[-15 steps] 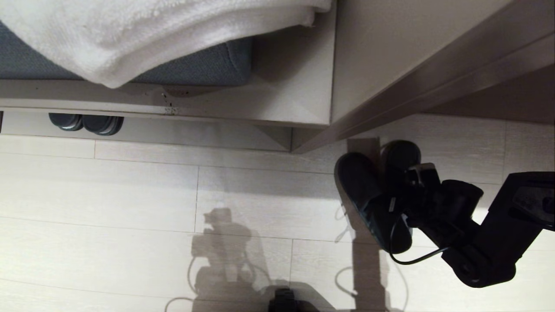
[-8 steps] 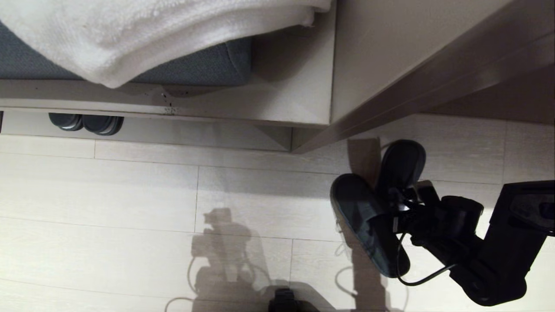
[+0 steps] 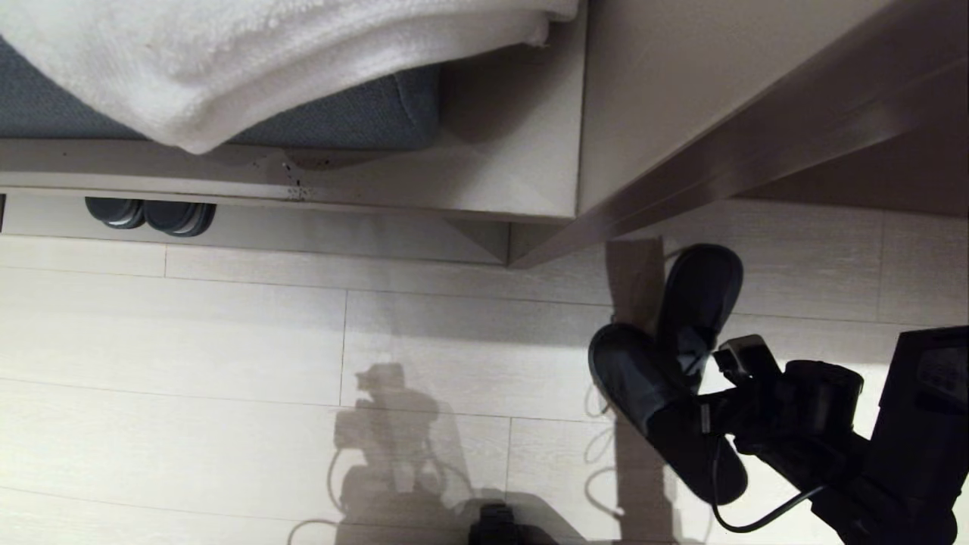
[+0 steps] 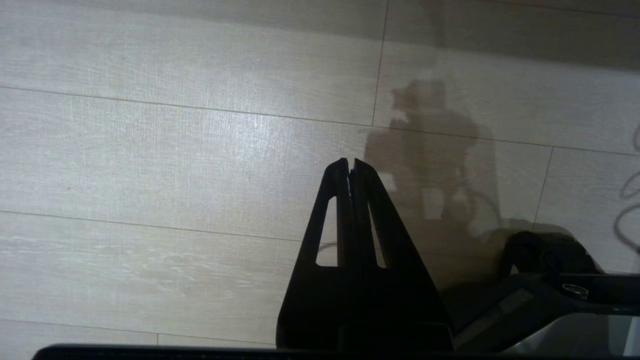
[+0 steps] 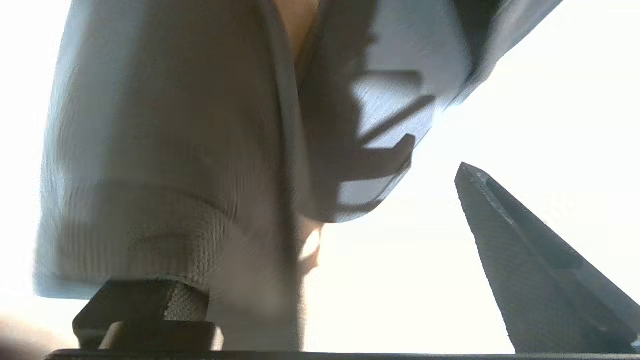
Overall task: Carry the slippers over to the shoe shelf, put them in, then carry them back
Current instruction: Place the slippers on the floor
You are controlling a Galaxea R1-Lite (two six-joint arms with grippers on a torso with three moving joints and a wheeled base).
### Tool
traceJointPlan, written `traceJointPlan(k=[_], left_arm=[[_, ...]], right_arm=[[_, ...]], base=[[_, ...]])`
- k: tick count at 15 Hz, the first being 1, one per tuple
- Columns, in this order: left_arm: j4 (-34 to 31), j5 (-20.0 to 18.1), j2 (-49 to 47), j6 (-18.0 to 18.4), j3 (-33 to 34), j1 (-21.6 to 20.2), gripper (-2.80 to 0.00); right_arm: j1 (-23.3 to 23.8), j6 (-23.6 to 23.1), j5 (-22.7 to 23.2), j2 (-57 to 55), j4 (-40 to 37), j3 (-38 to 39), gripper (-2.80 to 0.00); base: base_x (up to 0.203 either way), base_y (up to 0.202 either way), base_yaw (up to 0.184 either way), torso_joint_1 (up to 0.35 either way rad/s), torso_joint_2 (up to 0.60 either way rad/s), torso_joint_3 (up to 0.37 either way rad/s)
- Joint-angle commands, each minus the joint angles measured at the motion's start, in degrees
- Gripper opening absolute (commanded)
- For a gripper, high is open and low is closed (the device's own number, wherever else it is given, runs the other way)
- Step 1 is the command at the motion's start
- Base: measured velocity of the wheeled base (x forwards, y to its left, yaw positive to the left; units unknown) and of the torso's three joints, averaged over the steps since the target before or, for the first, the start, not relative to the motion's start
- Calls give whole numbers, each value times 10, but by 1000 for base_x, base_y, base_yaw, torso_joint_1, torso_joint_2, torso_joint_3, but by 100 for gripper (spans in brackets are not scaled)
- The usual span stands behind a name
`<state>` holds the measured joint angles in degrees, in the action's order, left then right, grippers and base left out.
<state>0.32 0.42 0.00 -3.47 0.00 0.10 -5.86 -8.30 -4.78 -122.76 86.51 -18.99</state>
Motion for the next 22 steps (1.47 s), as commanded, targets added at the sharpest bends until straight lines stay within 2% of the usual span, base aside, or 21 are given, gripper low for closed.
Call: traceJointPlan(k=[1,3,6,8,12,15,18,22], left_arm=[[0,0,1,0,0,0,-280],[0,0,0,0,0,0,-280],[0,0,0,0,0,0,-280],[0,0,0,0,0,0,-280],[0,0,0,0,0,0,-280],[0,0,1,0,0,0,-280],[0,0,0,0,0,-1,-280],[0,0,1,0,0,0,-280]], right_arm=[[-1,17,-33,9,2,-22,0],[-3,41,-64,15,-7,-50,0],[-5,43,-66,32,-39,-42,0],[-11,44,-57,48,-22,-5,0],[-20,49,-11,121,7,83,0],[-42,61,-3,124,10,77,0],[-64,62,-18,95,9,71,0],[-82,91,-45,57,8,82,0]], base=[[0,0,0,0,0,0],[0,0,0,0,0,0],[0,0,0,0,0,0],[0,0,0,0,0,0],[0,0,0,0,0,0],[0,0,0,0,0,0],[0,0,0,0,0,0],[0,0,0,0,0,0]])
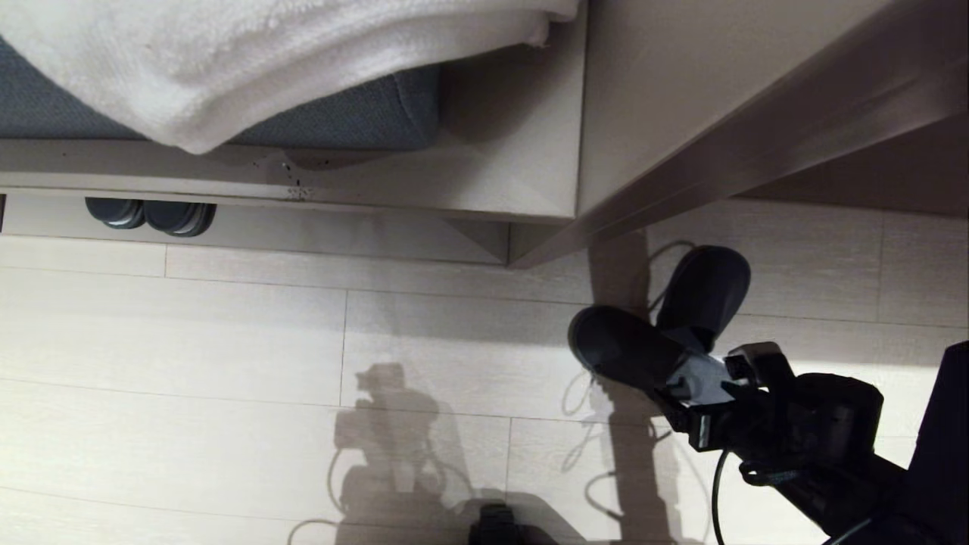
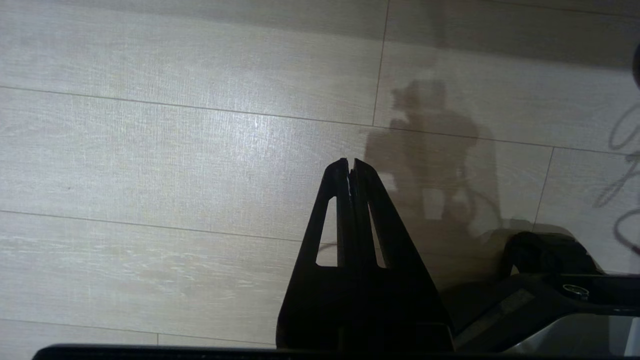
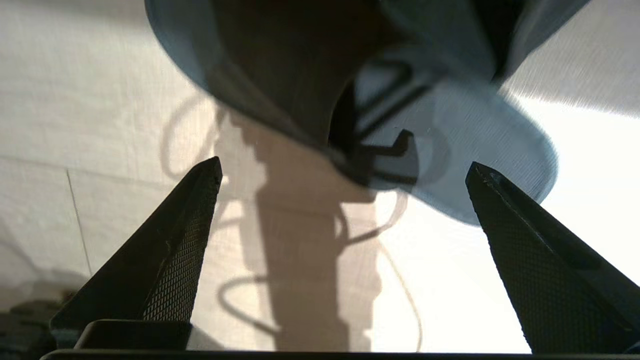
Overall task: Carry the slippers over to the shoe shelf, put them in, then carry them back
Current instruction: Place the slippers on the floor
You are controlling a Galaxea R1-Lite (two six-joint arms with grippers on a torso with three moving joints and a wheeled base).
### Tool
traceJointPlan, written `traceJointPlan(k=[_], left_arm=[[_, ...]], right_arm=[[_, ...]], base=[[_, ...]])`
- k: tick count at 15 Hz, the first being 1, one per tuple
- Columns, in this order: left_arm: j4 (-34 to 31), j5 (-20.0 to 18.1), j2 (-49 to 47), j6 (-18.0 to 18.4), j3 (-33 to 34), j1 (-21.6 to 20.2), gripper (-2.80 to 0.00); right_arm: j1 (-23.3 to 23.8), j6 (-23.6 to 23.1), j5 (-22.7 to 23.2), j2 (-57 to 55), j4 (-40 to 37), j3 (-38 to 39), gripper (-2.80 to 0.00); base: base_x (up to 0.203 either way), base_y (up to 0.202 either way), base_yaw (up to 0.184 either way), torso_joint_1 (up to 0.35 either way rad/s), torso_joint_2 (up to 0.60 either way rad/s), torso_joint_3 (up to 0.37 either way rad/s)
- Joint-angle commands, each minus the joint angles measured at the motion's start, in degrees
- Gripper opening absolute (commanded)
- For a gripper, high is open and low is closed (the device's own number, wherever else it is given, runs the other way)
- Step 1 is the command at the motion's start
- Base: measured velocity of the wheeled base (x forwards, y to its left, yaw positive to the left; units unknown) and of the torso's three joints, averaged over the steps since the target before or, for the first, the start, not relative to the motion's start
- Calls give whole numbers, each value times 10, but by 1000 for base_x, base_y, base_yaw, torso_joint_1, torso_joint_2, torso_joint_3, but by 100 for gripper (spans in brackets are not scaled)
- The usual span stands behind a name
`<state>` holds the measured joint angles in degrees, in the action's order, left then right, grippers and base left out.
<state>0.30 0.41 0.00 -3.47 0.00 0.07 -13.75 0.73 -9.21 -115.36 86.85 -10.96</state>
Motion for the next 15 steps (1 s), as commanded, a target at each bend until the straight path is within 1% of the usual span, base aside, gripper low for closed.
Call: traceJointPlan(k=[1,2,4,5,7,9,11,15], left_arm=[[0,0,1,0,0,0,-280],[0,0,1,0,0,0,-280],[0,0,0,0,0,0,-280],[0,0,1,0,0,0,-280],[0,0,1,0,0,0,-280],[0,0,1,0,0,0,-280],[0,0,1,0,0,0,-280],[0,0,0,0,0,0,-280]], right_arm=[[-3,5,-12,-26,5,-1,0],[-3,20,-21,-36,6,-7,0],[-13,94,-46,-69,6,-43,0],[-24,124,-63,-87,6,-60,0],[-57,161,-77,-100,6,-79,0],[-64,186,-88,-117,6,-115,0],[-65,198,-117,-132,6,-149,0],[-65,213,-121,-133,6,-171,0]], base=[[0,0,0,0,0,0],[0,0,0,0,0,0],[0,0,0,0,0,0],[0,0,0,0,0,0],[0,0,0,0,0,0],[0,0,0,0,0,0],[0,0,0,0,0,0],[0,0,0,0,0,0]])
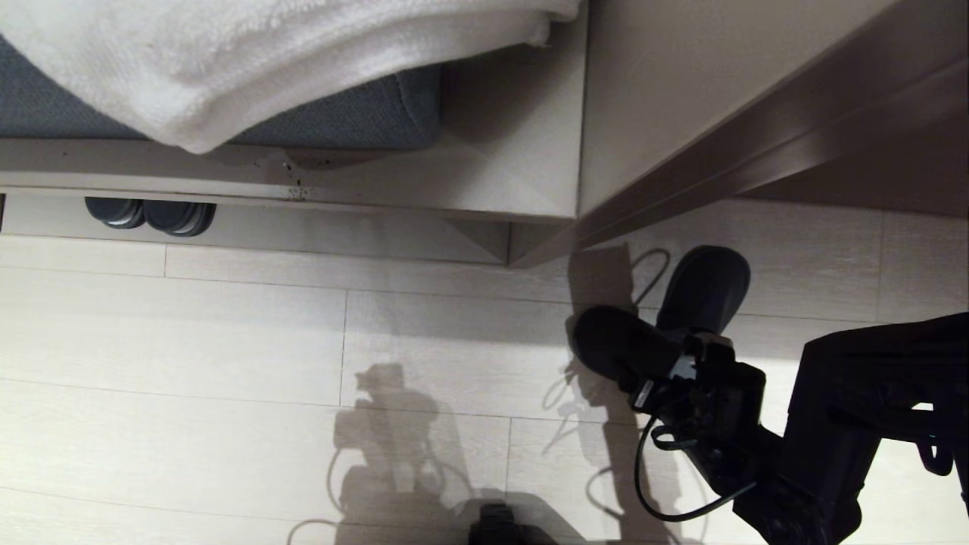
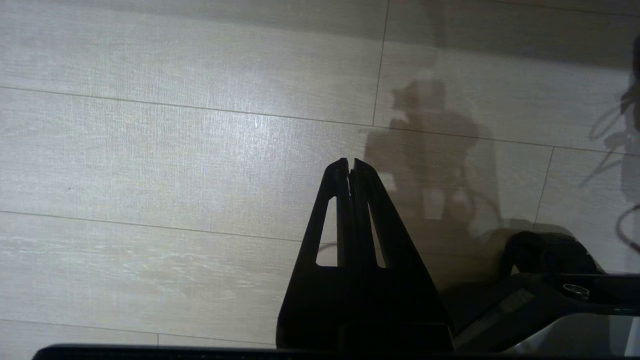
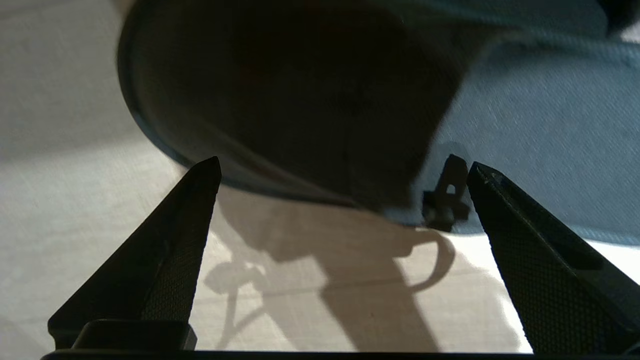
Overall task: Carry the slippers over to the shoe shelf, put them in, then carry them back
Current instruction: Place the slippers on the floor
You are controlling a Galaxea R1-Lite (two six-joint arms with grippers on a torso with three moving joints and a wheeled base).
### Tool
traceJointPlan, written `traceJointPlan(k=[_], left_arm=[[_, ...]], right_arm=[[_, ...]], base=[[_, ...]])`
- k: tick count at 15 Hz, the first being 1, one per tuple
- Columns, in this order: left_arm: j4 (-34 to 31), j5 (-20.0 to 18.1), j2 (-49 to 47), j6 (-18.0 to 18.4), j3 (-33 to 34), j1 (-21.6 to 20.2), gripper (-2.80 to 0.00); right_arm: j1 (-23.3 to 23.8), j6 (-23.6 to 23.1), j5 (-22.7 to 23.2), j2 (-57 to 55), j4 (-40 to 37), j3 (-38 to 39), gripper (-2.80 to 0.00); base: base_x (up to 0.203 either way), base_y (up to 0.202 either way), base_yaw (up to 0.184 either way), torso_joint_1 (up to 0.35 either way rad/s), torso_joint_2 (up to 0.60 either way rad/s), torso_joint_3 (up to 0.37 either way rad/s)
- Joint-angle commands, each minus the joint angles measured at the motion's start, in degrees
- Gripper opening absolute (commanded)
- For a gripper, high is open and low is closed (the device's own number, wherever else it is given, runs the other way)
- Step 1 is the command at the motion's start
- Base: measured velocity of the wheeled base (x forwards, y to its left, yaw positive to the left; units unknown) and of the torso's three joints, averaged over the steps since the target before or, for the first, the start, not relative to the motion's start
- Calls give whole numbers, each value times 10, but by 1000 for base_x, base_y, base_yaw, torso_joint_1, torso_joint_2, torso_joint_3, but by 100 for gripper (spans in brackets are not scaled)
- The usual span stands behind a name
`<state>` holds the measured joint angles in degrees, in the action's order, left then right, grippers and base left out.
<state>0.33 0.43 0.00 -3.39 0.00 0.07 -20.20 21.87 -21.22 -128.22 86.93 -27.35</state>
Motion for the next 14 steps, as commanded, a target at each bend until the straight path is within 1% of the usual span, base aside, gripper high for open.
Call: traceJointPlan(k=[1,3,5,8,11,14], left_arm=[[0,0,0,0,0,0,-280],[0,0,0,0,0,0,-280],[0,0,0,0,0,0,-280],[1,0,0,2,0,0,-280],[1,-1,0,2,0,0,-280],[1,-1,0,2,0,0,-280]], right_arm=[[0,4,-2,-4,5,-21,0],[-2,29,-8,-4,5,-59,0],[-14,50,-37,3,1,-81,0],[-23,54,-50,8,0,-93,0],[-23,53,-85,7,-1,-148,0],[-15,53,-126,5,0,-184,0]], base=[[0,0,0,0,0,0],[0,0,0,0,0,0],[0,0,0,0,0,0],[0,0,0,0,0,0],[0,0,0,0,0,0],[0,0,0,0,0,0]])
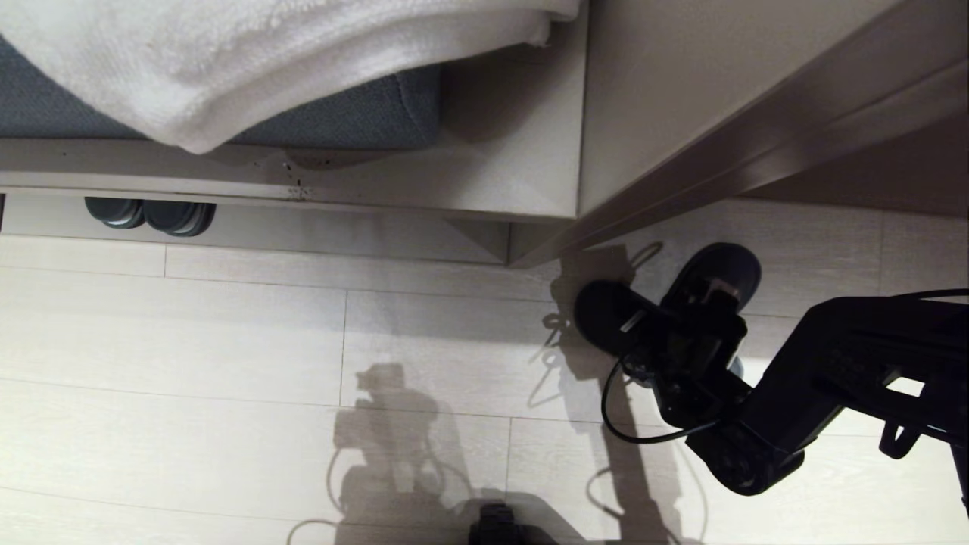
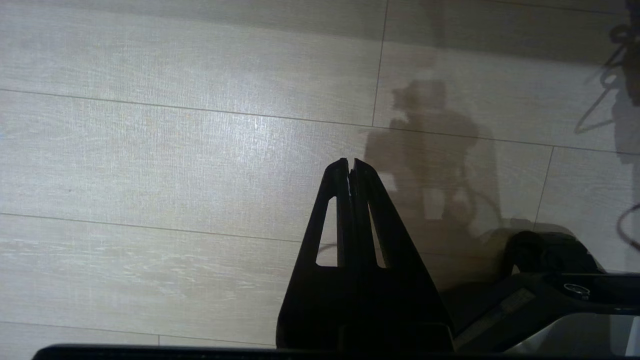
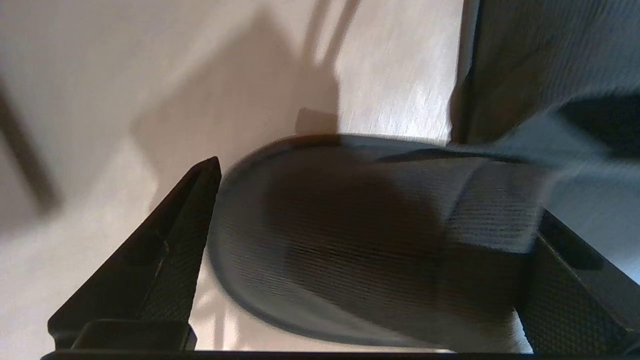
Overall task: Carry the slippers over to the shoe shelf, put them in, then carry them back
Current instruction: Place the slippers on the floor
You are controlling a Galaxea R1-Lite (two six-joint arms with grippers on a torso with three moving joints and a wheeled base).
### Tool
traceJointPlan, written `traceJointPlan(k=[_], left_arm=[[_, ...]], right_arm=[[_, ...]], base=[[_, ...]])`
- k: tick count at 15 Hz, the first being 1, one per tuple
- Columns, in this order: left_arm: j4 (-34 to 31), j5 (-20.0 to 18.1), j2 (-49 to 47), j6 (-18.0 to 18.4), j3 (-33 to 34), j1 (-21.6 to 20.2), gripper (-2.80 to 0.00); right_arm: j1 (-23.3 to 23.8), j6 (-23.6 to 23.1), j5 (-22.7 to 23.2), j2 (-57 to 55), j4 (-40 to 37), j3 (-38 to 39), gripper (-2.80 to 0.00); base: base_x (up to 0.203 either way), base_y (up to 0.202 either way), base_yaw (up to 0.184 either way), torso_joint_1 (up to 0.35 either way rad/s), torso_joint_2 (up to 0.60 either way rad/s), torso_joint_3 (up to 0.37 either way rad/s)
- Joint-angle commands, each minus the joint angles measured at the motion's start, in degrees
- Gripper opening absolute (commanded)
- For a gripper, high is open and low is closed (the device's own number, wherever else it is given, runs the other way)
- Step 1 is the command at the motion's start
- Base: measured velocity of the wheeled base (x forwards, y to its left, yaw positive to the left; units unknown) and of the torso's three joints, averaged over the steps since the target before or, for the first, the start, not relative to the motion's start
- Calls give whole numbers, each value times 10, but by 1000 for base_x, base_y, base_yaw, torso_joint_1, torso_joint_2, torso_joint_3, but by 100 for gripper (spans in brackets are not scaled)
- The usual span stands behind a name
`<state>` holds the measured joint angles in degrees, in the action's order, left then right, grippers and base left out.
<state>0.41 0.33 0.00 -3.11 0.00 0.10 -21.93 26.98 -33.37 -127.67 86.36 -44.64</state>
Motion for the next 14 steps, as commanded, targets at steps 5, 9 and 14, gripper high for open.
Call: traceJointPlan(k=[5,9,14], left_arm=[[-1,1,0,-3,0,0,-280],[-2,1,1,-1,0,0,-280],[-2,1,0,-1,0,0,-280]], right_arm=[[8,-3,-31,4,-1,31,0],[-32,2,-4,3,3,123,0],[-42,0,-1,21,7,158,0]], base=[[0,0,0,0,0,0],[0,0,0,0,0,0],[0,0,0,0,0,0]])
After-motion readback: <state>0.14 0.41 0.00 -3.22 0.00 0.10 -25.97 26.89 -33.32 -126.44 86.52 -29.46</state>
